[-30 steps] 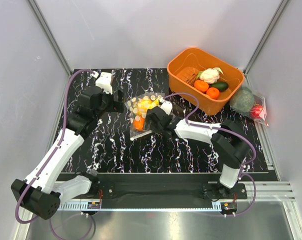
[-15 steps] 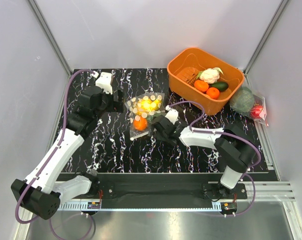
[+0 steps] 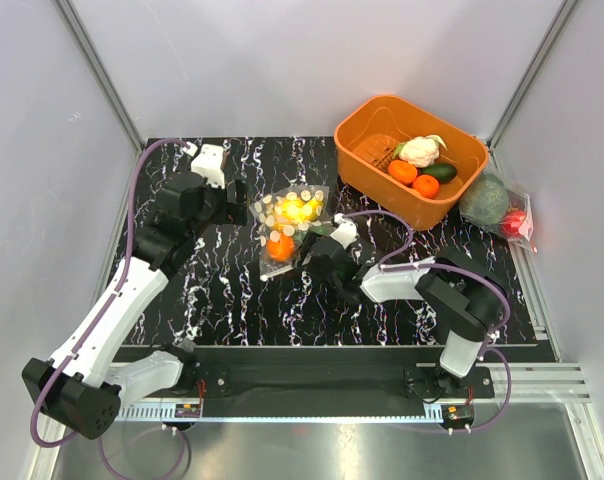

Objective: Open the zip-top bag and remove the fake food

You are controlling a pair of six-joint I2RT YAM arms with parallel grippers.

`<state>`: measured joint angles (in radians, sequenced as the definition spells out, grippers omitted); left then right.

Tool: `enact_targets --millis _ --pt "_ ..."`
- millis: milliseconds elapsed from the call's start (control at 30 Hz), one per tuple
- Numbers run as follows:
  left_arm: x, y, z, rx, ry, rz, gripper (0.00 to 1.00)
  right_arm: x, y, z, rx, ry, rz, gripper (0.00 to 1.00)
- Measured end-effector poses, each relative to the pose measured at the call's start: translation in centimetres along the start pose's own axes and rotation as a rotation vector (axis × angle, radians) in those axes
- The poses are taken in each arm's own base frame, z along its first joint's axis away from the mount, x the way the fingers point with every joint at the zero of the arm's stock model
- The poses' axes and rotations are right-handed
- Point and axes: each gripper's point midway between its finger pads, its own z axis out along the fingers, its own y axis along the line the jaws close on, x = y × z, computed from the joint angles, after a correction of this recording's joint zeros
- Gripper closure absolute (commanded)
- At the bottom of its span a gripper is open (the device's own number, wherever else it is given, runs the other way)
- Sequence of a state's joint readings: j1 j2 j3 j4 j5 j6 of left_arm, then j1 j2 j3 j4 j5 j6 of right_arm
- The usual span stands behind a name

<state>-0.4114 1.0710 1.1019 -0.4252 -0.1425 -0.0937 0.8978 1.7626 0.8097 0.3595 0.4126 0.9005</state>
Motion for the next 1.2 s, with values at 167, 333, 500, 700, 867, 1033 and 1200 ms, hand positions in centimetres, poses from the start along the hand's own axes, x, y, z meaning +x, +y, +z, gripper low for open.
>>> enact_targets --millis 167,333,500,700,867,1033,1200 --pt "0.0 0.0 0.0 0.000 0.000 0.000 0.01 -0.4 0.6 1.0 -0.047 -0.057 -0.009 0.25" --pt "0.0 0.0 0.0 0.000 0.000 0.000 0.01 -1.3 1.2 1.6 -0.091 -0.125 -0.033 0.40" --pt "0.0 0.0 0.0 0.000 0.000 0.000 0.01 -2.7 2.5 1.6 -0.140 -0.190 -0.046 0.56" --pt "0.0 0.0 0.0 0.003 0.000 0.009 0.01 -3.5 3.0 1.7 -0.141 -0.214 -0.083 0.80" --pt "0.4 -0.7 0.2 0.028 0.002 0.037 0.01 -5.3 5.1 2.1 -0.141 -0.229 -0.097 1.00" --pt "1.0 -1.6 0.2 0.069 0.002 0.082 0.01 -8.2 6.0 2.4 -0.118 -0.212 -0.078 1.00" --pt "1.3 -2.9 -0.5 0.134 -0.019 0.143 0.01 -11.9 5.8 1.2 -0.098 -0.175 -0.021 1.00"
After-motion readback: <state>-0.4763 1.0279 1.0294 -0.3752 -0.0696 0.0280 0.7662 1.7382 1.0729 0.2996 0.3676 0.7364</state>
